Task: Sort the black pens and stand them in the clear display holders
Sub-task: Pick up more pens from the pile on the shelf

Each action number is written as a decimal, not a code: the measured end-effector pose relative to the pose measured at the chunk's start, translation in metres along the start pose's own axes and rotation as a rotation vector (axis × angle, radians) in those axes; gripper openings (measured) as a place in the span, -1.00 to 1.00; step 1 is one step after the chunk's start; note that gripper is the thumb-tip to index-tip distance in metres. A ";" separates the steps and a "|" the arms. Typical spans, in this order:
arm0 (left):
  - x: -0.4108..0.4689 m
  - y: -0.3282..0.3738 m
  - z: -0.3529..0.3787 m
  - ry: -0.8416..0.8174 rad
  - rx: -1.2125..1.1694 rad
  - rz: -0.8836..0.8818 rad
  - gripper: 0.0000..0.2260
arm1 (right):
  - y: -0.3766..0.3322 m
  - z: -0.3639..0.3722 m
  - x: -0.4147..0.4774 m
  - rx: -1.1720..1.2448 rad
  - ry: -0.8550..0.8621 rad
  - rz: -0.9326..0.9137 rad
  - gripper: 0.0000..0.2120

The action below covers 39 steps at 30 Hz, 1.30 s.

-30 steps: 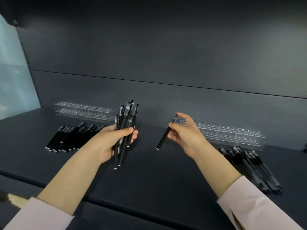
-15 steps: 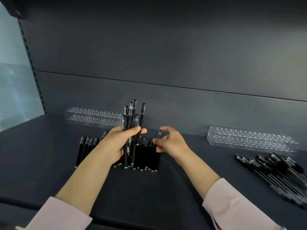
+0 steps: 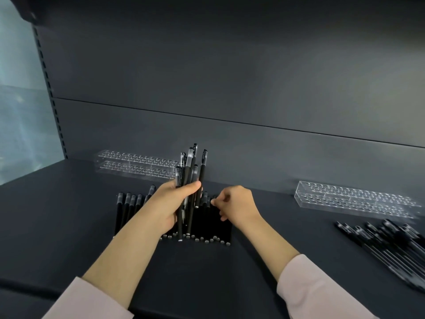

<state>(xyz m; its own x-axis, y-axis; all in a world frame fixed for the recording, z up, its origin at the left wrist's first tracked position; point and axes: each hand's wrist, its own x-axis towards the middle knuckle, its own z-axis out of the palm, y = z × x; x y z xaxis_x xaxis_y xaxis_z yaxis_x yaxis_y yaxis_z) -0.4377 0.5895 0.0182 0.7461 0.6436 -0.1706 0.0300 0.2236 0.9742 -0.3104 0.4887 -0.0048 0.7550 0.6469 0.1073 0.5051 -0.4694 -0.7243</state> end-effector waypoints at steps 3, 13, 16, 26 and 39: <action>-0.003 -0.001 0.002 -0.023 0.027 0.004 -0.87 | 0.003 -0.003 -0.002 0.167 0.059 0.000 -0.76; -0.009 -0.005 0.015 -0.099 0.156 0.026 -0.88 | -0.006 -0.020 -0.010 0.957 -0.075 0.026 -0.74; -0.007 -0.006 0.016 -0.086 0.135 0.037 -0.85 | -0.005 -0.025 -0.009 1.053 0.056 -0.012 -0.64; 0.001 -0.008 0.009 -0.055 -0.066 -0.035 -0.83 | 0.016 -0.024 -0.009 0.397 -0.067 0.131 -0.44; -0.004 -0.007 0.010 -0.015 -0.189 -0.041 -0.86 | 0.011 -0.005 -0.012 -0.163 0.072 -0.147 -0.86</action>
<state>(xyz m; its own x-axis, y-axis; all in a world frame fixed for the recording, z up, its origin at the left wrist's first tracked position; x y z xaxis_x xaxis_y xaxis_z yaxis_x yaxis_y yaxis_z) -0.4344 0.5786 0.0136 0.7565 0.6208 -0.2058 -0.0641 0.3835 0.9213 -0.3121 0.4730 -0.0109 0.6930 0.6738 0.2562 0.6686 -0.4678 -0.5780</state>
